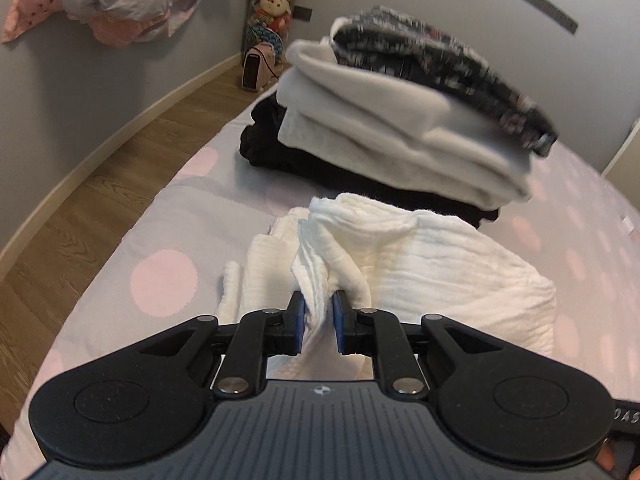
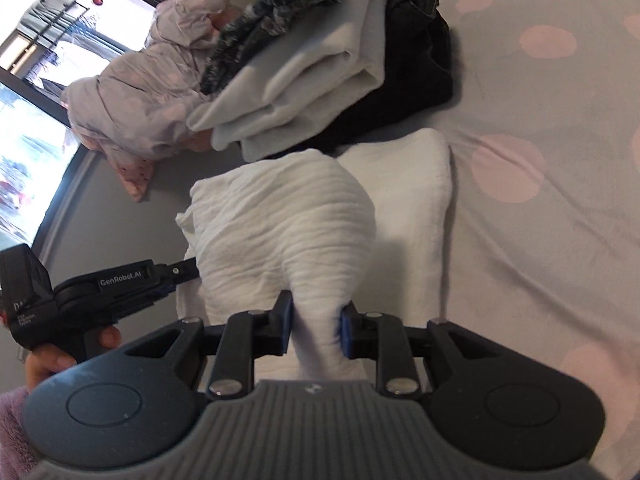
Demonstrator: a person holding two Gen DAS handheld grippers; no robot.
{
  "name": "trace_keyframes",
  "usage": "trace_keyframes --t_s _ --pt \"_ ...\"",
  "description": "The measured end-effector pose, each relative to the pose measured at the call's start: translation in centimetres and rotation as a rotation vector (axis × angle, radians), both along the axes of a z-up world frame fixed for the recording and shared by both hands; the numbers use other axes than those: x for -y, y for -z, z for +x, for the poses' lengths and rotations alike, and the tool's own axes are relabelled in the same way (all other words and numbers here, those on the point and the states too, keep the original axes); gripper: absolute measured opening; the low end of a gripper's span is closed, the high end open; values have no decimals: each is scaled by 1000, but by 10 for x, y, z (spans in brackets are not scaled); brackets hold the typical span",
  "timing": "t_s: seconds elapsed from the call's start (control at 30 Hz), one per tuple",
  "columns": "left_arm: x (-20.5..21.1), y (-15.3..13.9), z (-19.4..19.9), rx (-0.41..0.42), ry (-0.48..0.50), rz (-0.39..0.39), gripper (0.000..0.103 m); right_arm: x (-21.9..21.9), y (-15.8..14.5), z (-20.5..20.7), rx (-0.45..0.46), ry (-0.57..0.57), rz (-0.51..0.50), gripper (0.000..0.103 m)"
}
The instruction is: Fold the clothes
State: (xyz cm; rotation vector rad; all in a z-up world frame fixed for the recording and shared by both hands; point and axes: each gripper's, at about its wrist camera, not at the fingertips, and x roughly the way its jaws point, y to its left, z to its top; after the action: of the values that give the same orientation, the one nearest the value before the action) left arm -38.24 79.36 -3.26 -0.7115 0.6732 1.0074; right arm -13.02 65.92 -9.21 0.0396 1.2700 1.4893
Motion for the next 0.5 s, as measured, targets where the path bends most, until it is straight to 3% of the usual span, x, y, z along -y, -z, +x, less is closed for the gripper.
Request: trace_keyframes --t_s 0.2,0.33,0.5 --pt "-7 13 -1 -16 -10 -3 18 -8 7 15 -5 -12 -23 40" --pt "-11 20 -3 -24 -19 -1 18 -12 4 35 -19 58 18 54" --pt "-8 12 -11 -54 -51 38 18 -39 12 42 -79 49 9 56"
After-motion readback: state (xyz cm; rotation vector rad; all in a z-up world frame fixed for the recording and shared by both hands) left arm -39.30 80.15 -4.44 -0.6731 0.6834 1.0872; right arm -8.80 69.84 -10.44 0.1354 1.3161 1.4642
